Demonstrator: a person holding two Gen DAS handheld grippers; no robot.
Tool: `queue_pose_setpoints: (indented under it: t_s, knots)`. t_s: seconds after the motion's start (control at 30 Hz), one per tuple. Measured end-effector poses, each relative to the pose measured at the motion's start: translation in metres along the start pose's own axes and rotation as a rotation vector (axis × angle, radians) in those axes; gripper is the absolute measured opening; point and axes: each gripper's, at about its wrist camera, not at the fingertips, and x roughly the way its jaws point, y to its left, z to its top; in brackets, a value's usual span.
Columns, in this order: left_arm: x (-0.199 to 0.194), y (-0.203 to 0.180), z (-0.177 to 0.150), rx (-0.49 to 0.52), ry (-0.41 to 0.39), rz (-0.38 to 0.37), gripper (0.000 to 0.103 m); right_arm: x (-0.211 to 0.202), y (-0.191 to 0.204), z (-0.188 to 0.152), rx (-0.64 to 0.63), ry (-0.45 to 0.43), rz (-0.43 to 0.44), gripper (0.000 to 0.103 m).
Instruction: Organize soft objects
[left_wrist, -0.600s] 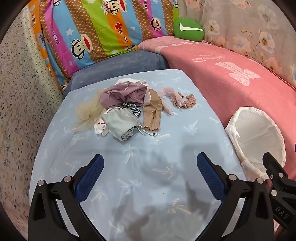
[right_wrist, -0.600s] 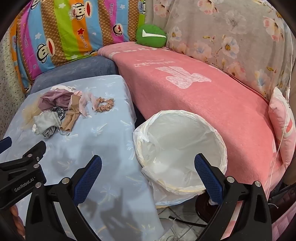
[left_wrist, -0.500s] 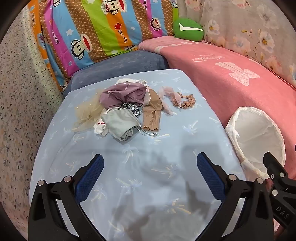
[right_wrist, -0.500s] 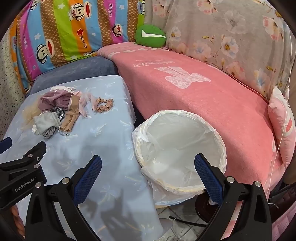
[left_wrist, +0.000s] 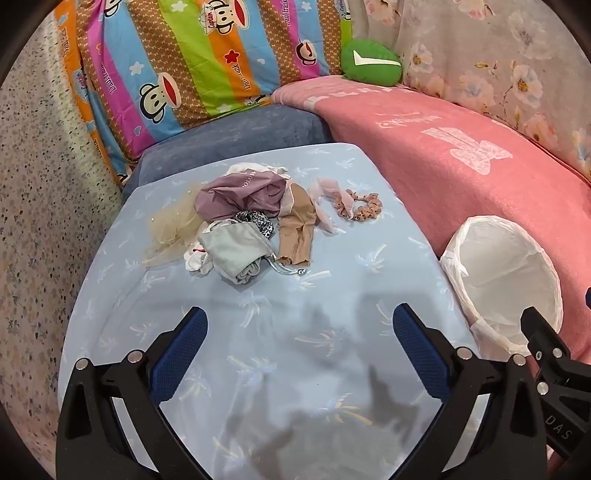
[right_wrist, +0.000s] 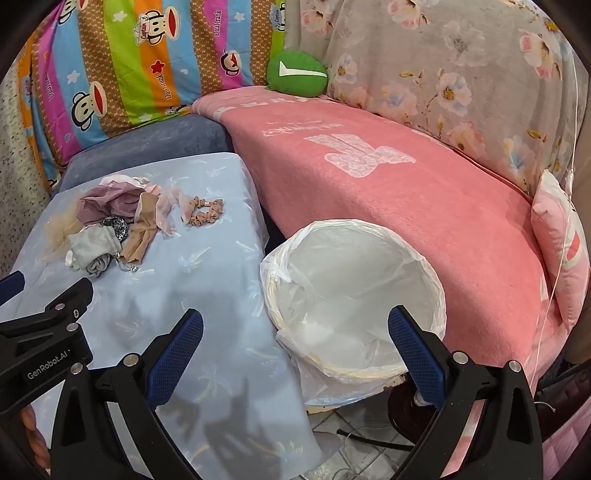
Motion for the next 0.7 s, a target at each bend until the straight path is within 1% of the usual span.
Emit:
queue_pose_setpoints:
  t_s: [0.1, 0.17, 0.3, 0.6, 0.63, 0.67, 0.7]
  knots:
    - [-0.001, -0.001, 0.001, 0.0, -0.001, -0.003, 0.096, 0.003, 0.003, 0.0, -0.002, -0.001, -0.001, 0.097]
    - [-0.001, -0.001, 0.002, 0.001, -0.001, -0.005, 0.096, -0.003, -0.006, 0.003, -0.003, -0.002, -0.002, 0.097]
    - [-0.001, -0.002, 0.001, 0.002, -0.003, -0.005, 0.096, -0.008, -0.008, 0.006, -0.004, -0.003, -0.002, 0.097]
    - [-0.003, -0.005, 0.003, 0.005, -0.006, -0.011, 0.096, -0.006, -0.005, 0.006, 0.002, -0.006, -0.004, 0.097]
    - [-0.003, -0.005, 0.003, 0.006, -0.007, -0.013, 0.096, -0.007, -0.007, 0.006, 0.002, -0.006, -0.004, 0.097]
    - [-0.004, -0.006, 0.003, 0.005, -0.007, -0.015, 0.096, -0.013, -0.02, 0.011, 0.006, -0.007, -0.005, 0.097]
    - [-0.004, -0.006, 0.004, 0.005, -0.008, -0.017, 0.096, -0.014, -0.023, 0.012, 0.006, -0.008, -0.006, 0.097]
